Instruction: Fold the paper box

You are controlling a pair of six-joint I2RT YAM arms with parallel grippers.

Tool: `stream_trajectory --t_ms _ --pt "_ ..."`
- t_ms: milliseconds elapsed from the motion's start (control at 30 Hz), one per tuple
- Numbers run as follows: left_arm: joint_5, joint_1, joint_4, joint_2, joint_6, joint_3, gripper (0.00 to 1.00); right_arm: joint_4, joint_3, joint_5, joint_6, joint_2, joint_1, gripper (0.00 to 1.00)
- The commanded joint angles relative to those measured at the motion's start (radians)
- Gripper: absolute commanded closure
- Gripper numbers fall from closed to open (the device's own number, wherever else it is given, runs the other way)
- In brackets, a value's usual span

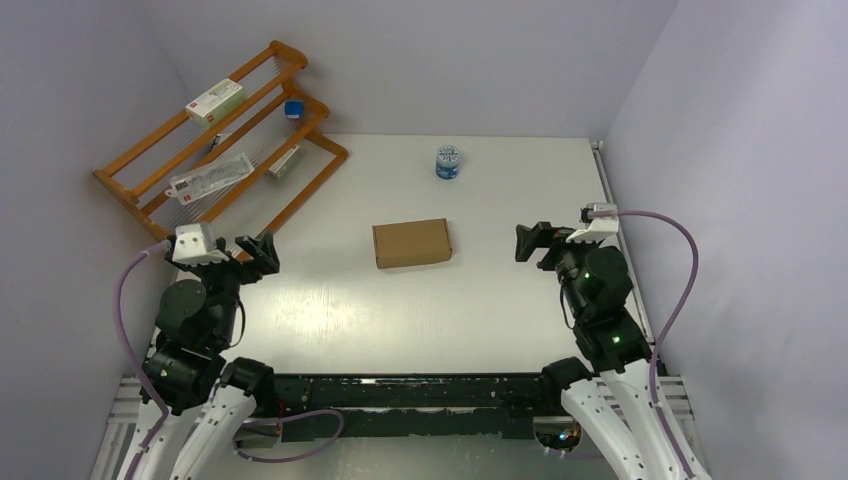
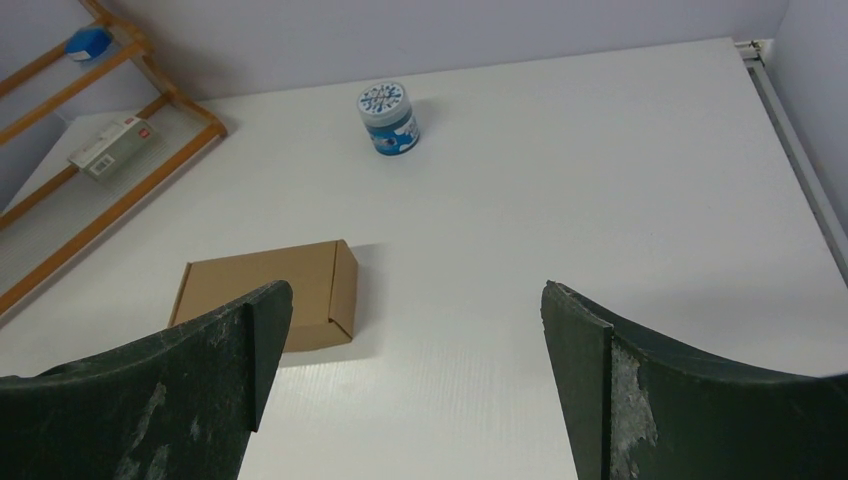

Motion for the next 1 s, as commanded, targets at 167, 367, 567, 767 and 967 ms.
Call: stream_trajectory --t_ms 167,367,567,767,967 --pt "0.022 -0.005 0.038 0.019 0.015 -0.007 0.02 0.028 -0.003 -0.027 -0.020 -0.019 -0.003 0.00" --pt "0.029 -0.005 0.034 0.030 0.016 -0.005 0.02 0.028 -0.003 -0.035 -0.013 -0.012 -0.003 0.00" --pt "0.032 -0.003 0.030 0.028 0.021 -0.004 0.02 0.036 -0.007 -0.033 -0.004 -0.027 -0.003 0.00" --pt "0.039 0.001 0.032 0.025 0.026 -0.005 0.02 0.034 -0.014 -0.039 -0.011 -0.053 -0.003 0.00" --pt "0.046 0.001 0.034 0.008 0.032 -0.008 0.02 0.047 -0.031 -0.072 -0.028 -0.053 -0.002 0.00"
